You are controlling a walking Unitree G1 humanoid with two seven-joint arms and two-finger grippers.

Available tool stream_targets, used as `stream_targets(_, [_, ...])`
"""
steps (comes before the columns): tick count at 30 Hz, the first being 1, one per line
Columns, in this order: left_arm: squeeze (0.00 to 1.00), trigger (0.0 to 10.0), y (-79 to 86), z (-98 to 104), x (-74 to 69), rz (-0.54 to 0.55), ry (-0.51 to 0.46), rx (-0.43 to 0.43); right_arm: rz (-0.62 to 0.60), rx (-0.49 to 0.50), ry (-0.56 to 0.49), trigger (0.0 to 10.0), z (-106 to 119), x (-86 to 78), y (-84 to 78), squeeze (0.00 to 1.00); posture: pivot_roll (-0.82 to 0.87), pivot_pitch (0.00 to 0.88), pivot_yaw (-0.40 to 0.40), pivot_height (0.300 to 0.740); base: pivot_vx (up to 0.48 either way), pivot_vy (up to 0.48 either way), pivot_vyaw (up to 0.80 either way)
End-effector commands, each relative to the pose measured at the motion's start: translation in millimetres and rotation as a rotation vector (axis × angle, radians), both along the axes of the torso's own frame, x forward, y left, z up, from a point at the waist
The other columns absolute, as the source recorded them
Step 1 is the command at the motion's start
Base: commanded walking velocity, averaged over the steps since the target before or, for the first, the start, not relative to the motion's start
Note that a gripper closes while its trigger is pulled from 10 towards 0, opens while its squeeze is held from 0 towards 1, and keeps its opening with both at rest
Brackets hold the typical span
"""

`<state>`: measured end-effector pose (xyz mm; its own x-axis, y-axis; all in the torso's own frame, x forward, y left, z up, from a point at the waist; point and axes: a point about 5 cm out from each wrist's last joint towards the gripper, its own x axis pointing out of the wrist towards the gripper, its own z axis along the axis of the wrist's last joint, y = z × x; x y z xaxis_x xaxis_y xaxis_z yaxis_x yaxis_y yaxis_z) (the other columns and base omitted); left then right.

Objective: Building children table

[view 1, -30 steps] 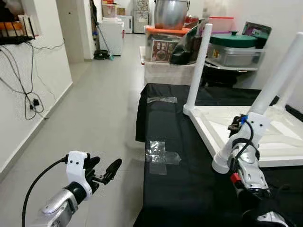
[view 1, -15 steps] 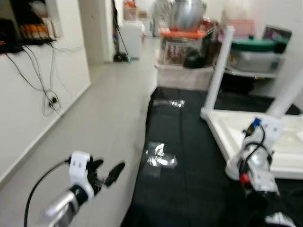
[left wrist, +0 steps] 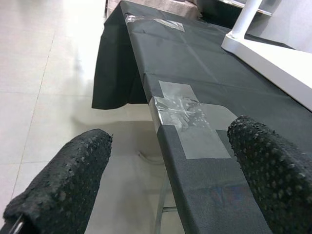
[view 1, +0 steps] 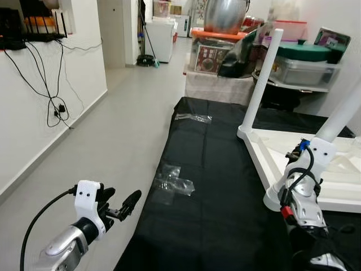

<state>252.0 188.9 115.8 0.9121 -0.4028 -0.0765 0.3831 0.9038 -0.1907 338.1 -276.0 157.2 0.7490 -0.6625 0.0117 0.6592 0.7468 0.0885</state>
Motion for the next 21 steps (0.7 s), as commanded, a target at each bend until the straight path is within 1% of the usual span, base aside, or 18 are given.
stream_targets(1, [0.0, 10.0, -0.6, -1.7, 0.4, -0.002, 0.012, -0.002, -0.179, -0.01, 0.208, 10.0, -46.6, -27.3, -21.2, 0.0, 0.06, 0.0, -0.06, 0.74, 0.0, 0.0, 0.0])
stream_targets(3, [0.0, 10.0, -1.1, -2.0, 0.5, -0.004, 0.012, -0.002, -0.239, 0.023, 0.231, 10.0, -51.1, -31.1, -25.1, 0.0, 0.06, 0.0, -0.06, 0.74, 0.0, 0.0, 0.0])
stream_targets(5, [0.0, 10.0, -1.2, -2.0, 0.6, -0.005, 0.012, -0.001, -0.263, 0.036, 0.247, 10.0, -53.6, -32.8, -26.4, 0.0, 0.06, 0.0, -0.06, 0.74, 0.0, 0.0, 0.0])
stream_targets(8, [0.0, 10.0, -1.3, -2.0, 0.9, -0.005, 0.012, 0.0, -0.289, 0.022, 0.275, 10.0, -54.0, -33.0, -24.6, 0.0, 0.06, 0.0, -0.063, 0.74, 0.0, 0.0, 0.0])
stream_targets(11, [0.0, 10.0, -1.3, -2.2, 1.2, -0.004, 0.013, 0.001, -0.274, -0.001, 0.272, 10.0, -49.5, -27.7, -13.4, 0.0, 0.06, 0.0, -0.066, 0.74, 0.0, 0.0, 0.0])
stream_targets(15, [0.0, 10.0, -1.3, -2.5, 1.1, -0.002, 0.014, 0.002, -0.266, 0.008, 0.274, 10.0, -49.2, -24.8, -7.9, 0.0, 0.06, 0.0, -0.066, 0.74, 0.0, 0.0, 0.0])
stream_targets(17, [0.0, 10.0, -0.9, -2.9, 0.6, 0.001, 0.015, 0.003, -0.239, 0.003, 0.27, 10.0, -48.5, -22.1, -5.1, 0.0, 0.06, 0.0, -0.072, 0.74, 0.0, 0.0, 0.0])
stream_targets(21, [0.0, 10.0, -0.8, -3.3, 0.2, 0.003, 0.017, 0.004, -0.22, -0.009, 0.266, 10.0, -47.6, -20.6, -4.1, 0.0, 0.06, 0.0, -0.072, 0.74, 0.0, 0.0, 0.0])
